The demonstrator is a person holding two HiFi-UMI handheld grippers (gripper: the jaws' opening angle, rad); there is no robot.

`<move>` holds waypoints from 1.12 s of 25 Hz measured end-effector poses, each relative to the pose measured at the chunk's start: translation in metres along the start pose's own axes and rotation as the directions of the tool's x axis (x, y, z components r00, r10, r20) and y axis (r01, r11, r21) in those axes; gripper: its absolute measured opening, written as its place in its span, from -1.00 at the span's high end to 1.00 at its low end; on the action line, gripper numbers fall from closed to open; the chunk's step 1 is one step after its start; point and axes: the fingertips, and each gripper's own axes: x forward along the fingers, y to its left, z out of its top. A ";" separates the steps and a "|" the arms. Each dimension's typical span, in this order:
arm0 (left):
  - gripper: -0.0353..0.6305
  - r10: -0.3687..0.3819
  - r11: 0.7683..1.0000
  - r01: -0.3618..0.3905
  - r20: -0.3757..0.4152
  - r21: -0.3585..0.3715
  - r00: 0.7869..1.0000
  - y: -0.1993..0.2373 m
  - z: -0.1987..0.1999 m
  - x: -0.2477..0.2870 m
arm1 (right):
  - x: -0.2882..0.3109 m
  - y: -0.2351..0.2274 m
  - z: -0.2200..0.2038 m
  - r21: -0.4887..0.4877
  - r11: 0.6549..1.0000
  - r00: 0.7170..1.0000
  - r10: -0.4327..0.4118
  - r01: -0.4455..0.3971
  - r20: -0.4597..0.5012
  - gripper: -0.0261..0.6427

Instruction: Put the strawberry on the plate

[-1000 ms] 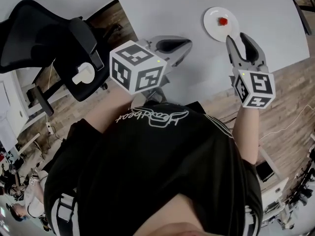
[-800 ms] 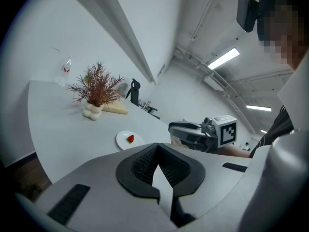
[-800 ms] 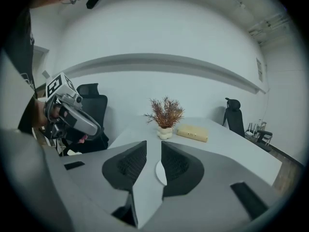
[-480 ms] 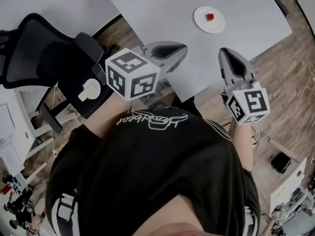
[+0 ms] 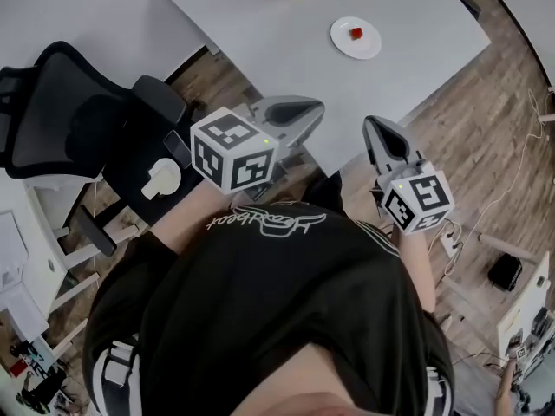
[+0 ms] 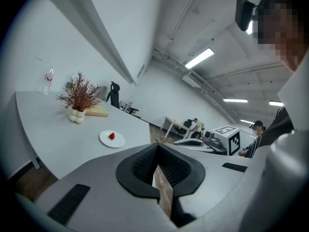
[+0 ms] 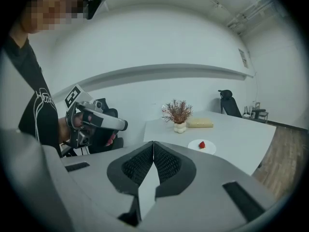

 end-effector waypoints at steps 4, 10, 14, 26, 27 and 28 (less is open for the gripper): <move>0.88 -0.019 1.000 0.019 -0.008 0.003 1.000 -0.007 -0.009 -0.006 | -0.003 0.015 -0.011 0.031 1.000 1.000 0.003 -0.003 -0.014 0.89; 0.88 -0.036 0.999 0.036 -0.014 0.014 0.999 -0.018 -0.014 -0.011 | -0.012 0.026 -0.017 0.049 0.999 1.000 0.003 -0.002 -0.016 0.90; 0.88 -0.039 0.999 0.039 -0.010 0.017 0.999 -0.021 -0.014 -0.012 | -0.014 0.027 -0.017 0.031 1.000 1.000 -0.003 0.003 -0.021 0.90; 0.88 -0.040 0.999 0.040 -0.014 0.019 0.999 -0.026 -0.014 -0.009 | -0.017 0.024 -0.017 0.035 0.999 1.000 -0.005 0.006 -0.017 0.90; 0.88 -0.039 0.999 0.040 -0.016 0.018 0.999 -0.026 -0.015 -0.008 | -0.018 0.024 -0.017 0.036 0.999 1.000 -0.006 0.006 -0.016 0.90; 0.88 -0.039 0.999 0.039 -0.018 0.017 0.999 -0.026 -0.016 -0.007 | -0.018 0.024 -0.017 0.036 0.999 1.000 -0.006 0.007 -0.016 0.90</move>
